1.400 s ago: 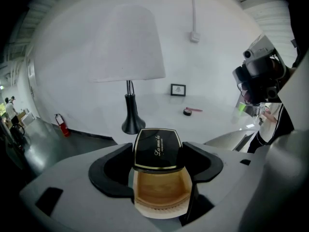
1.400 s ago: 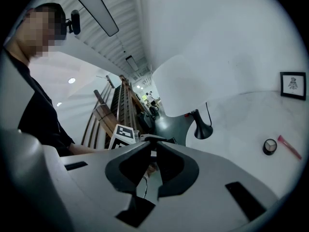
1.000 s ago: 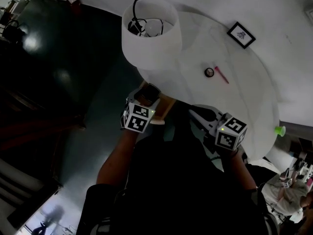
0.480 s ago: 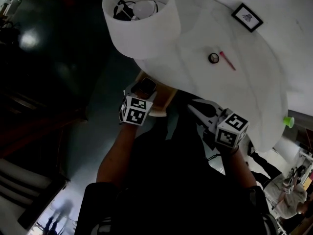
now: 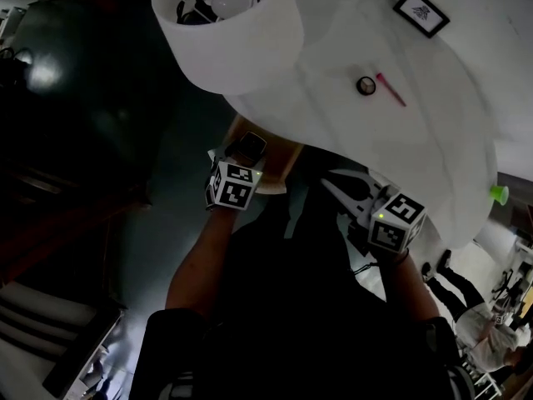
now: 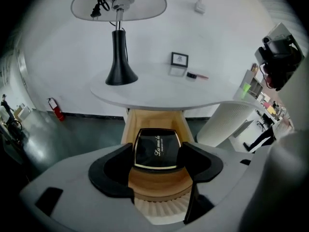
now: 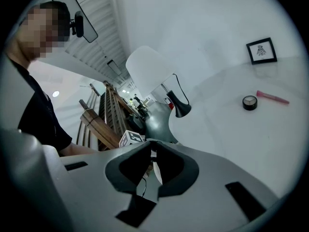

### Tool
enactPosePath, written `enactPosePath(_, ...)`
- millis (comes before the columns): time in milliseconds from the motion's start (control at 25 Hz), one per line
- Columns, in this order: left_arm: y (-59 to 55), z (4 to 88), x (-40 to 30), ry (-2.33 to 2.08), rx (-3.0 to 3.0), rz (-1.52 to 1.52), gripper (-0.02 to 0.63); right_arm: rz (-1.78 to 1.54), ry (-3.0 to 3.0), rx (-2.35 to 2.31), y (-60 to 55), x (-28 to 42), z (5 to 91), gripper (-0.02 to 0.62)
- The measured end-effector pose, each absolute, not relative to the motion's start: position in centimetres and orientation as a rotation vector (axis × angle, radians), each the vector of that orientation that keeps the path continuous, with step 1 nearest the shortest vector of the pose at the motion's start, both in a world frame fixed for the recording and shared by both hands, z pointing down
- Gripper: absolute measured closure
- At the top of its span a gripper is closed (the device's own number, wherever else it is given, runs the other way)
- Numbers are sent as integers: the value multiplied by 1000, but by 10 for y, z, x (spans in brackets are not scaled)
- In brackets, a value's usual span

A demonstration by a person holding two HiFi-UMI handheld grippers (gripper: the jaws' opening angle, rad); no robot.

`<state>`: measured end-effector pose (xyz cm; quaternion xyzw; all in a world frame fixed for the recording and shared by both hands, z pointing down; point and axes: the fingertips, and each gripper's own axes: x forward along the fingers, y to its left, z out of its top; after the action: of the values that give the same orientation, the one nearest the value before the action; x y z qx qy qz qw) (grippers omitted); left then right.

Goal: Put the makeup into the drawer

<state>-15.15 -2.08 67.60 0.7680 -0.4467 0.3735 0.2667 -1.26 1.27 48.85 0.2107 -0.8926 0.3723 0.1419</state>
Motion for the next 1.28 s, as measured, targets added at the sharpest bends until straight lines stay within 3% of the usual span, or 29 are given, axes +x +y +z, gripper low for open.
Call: enactPosePath(1280, -22, 769, -106, -991, 1914, 1207, 276, 1168, -2479, 847, 41, 53, 493, 578)
